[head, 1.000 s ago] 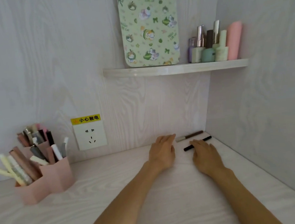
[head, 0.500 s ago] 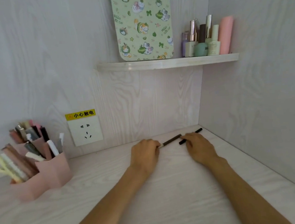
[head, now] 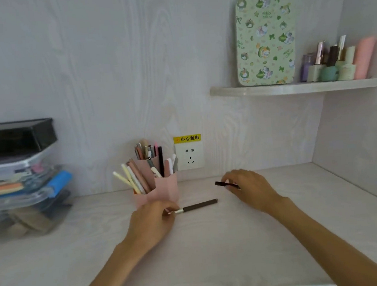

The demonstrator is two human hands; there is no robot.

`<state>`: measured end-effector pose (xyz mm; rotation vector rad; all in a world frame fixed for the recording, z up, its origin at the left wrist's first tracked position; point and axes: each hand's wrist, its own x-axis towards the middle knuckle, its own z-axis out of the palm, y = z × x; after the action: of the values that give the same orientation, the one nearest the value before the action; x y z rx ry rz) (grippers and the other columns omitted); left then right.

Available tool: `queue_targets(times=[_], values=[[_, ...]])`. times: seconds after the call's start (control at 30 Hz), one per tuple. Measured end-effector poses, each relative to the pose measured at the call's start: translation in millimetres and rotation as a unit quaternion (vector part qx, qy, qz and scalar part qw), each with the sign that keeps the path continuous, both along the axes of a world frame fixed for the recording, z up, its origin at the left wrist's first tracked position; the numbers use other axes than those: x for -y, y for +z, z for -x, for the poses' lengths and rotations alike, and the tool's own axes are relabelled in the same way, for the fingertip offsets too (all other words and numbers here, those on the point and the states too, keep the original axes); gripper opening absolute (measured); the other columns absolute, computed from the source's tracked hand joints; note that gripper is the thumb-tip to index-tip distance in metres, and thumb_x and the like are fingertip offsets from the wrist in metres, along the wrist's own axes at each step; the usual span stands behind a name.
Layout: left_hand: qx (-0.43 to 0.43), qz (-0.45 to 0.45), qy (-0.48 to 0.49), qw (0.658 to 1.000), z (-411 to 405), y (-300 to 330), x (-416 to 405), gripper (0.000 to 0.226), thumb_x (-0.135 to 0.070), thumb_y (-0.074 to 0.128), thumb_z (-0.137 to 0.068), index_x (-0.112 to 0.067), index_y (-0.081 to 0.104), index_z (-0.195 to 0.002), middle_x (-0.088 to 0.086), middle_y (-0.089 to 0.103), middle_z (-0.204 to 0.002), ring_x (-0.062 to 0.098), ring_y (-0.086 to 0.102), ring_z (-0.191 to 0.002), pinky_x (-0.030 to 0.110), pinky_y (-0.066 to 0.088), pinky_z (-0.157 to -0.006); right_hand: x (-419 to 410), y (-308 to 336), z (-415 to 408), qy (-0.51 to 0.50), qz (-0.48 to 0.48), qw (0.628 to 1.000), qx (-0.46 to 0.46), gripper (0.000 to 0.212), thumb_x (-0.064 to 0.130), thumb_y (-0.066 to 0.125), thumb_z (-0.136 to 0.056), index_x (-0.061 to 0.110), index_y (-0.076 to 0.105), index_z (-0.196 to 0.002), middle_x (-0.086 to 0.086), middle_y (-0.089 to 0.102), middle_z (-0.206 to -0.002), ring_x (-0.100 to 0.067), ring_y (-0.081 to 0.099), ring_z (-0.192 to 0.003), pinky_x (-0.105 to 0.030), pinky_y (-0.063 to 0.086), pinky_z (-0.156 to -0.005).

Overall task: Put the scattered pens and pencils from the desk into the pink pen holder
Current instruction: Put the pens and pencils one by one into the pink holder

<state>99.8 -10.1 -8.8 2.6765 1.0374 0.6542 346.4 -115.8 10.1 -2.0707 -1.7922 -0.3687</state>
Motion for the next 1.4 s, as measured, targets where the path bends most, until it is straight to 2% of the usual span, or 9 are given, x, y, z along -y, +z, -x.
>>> queue_targets(times=[0.1,0.23,0.4,0.57,0.73,0.93,1.1,1.3,1.4], values=[[0.021,0.043,0.022,0.999,27,-3,-11,0.026,-0.028,0.057,-0.087,-0.042,0.066,-0.107,-0.022,0.063,-0.104,0.005,0.058,-0.099,0.020,0.042,-0.075,-19,22,34,0.006,-0.120,0.986,-0.112,0.018,0.023,0.045,-0.096,0.019,0.048,-0.112,0.007,0.060,-0.096,-0.018,0.060,-0.086,-0.033,0.048,-0.073],[0.094,0.099,0.022,0.990,45,-7,-26,0.019,-0.030,0.066,-0.082,-0.048,0.063,-0.090,-0.029,0.062,-0.085,-0.004,0.060,-0.088,0.011,0.037,-0.067,-42,54,77,0.066,-0.290,0.905,-0.303,0.030,0.015,0.047,-0.095,0.017,0.038,-0.124,-0.004,0.063,-0.099,-0.019,0.062,-0.084,-0.030,0.052,-0.076],[0.208,0.132,0.019,0.969,46,-10,-28,0.016,-0.025,0.067,-0.081,-0.041,0.066,-0.083,-0.025,0.068,-0.086,-0.005,0.061,-0.080,0.010,0.043,-0.069,-63,70,117,0.111,-0.392,0.844,-0.351,0.040,0.016,0.047,-0.095,0.027,0.034,-0.131,-0.003,0.065,-0.097,-0.015,0.066,-0.083,-0.021,0.053,-0.074],[0.258,0.148,0.047,0.953,48,-12,-27,0.016,-0.023,0.066,-0.082,-0.038,0.067,-0.087,-0.020,0.068,-0.088,-0.003,0.061,-0.079,0.014,0.045,-0.069,-81,45,131,0.055,-0.321,0.906,-0.272,0.030,0.018,0.051,-0.094,0.025,0.047,-0.123,0.001,0.066,-0.106,-0.009,0.061,-0.090,-0.020,0.047,-0.076],[0.288,0.142,0.072,0.944,50,-13,-30,0.009,-0.030,0.064,-0.084,-0.035,0.069,-0.089,-0.021,0.068,-0.086,-0.005,0.061,-0.079,0.015,0.045,-0.066,-91,17,116,0.031,-0.277,0.958,-0.063,0.032,0.036,0.044,-0.091,0.025,0.062,-0.116,0.000,0.059,-0.124,-0.013,0.042,-0.119,-0.040,0.040,-0.101],[0.370,0.133,0.104,0.914,49,-10,-31,0.006,-0.036,0.064,-0.085,-0.035,0.067,-0.090,-0.020,0.068,-0.082,-0.007,0.060,-0.079,0.015,0.044,-0.065,-77,5,111,0.041,-0.249,0.936,-0.247,0.043,0.041,0.038,-0.096,0.033,0.032,-0.139,0.011,0.044,-0.135,-0.008,0.049,-0.112,-0.031,0.043,-0.092],[0.516,0.108,0.157,0.835,54,3,-30,0.014,-0.023,0.063,-0.088,-0.035,0.060,-0.095,-0.019,0.065,-0.088,-0.001,0.061,-0.084,0.013,0.043,-0.069,-81,-25,120,0.037,-0.113,0.905,-0.408,0.065,0.059,0.034,-0.085,0.031,0.019,-0.142,0.006,0.046,-0.136,-0.011,0.054,-0.108,-0.040,0.047,-0.096],[0.625,0.036,0.151,0.765,61,31,-31,0.020,-0.029,0.062,-0.088,-0.023,0.059,-0.106,0.002,0.066,-0.102,0.017,0.065,-0.094,0.041,0.056,-0.082,-88,-38,114,0.060,-0.023,0.922,-0.381,0.062,0.058,0.044,-0.086,0.031,0.023,-0.138,0.007,0.052,-0.133,-0.012,0.057,-0.111,-0.044,0.045,-0.099],[0.641,-0.029,0.116,0.758,56,64,-34,0.018,-0.026,0.062,-0.089,-0.019,0.060,-0.105,0.001,0.066,-0.100,0.014,0.065,-0.091,0.034,0.056,-0.079,-90,-38,112,0.065,-0.015,0.919,-0.389,0.060,0.057,0.045,-0.086,0.031,0.025,-0.137,0.009,0.052,-0.131,-0.013,0.057,-0.110,-0.042,0.045,-0.098]])
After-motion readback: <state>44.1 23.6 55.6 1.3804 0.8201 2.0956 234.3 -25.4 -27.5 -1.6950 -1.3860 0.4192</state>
